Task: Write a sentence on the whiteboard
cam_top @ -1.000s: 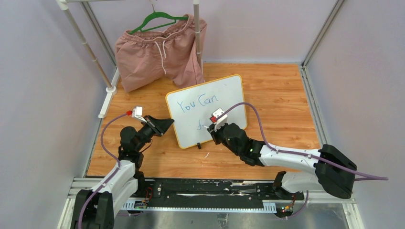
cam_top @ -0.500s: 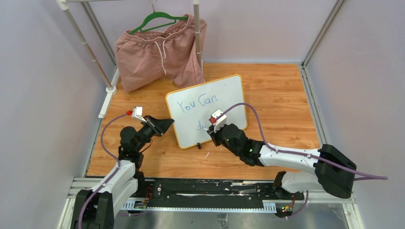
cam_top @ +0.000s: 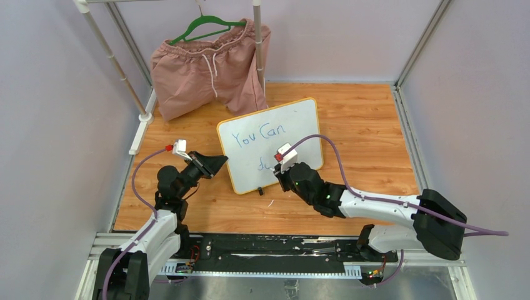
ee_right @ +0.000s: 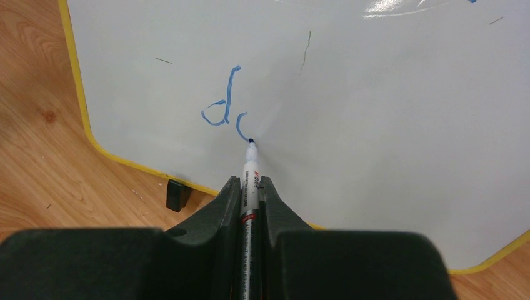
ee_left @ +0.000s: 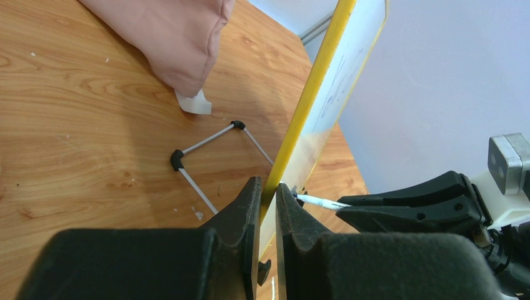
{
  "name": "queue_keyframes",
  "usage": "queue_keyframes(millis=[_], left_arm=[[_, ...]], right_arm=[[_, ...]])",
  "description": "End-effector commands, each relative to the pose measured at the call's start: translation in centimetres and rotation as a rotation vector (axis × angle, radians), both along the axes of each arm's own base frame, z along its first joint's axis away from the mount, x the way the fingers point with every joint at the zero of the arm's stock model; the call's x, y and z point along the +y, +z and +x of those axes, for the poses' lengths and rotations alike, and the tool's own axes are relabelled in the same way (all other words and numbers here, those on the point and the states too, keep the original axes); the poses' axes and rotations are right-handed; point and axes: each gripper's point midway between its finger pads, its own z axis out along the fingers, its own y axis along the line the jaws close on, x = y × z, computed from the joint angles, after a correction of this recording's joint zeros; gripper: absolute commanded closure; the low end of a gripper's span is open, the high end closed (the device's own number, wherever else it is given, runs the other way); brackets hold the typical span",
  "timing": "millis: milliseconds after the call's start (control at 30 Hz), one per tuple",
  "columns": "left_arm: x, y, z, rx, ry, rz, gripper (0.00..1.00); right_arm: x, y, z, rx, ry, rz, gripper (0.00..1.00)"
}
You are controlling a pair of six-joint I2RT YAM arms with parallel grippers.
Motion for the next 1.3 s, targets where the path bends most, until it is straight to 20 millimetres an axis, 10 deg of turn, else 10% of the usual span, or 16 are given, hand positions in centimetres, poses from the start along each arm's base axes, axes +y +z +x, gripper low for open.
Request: queue_keyframes(millis=[0, 1267], left_arm=[[-0.3, 1.2, -0.2, -0.049, -0.016, -0.015, 1.00], [-0.3, 1.3, -0.3, -0.052, -0.016, -0.017, 1.00]], right_arm=[[-0.7, 1.6, 1.0, -0.035, -0.074, 0.001, 1.00], [1.9, 1.5, -0.1, 0.006, 0.022, 0.016, 1.00]])
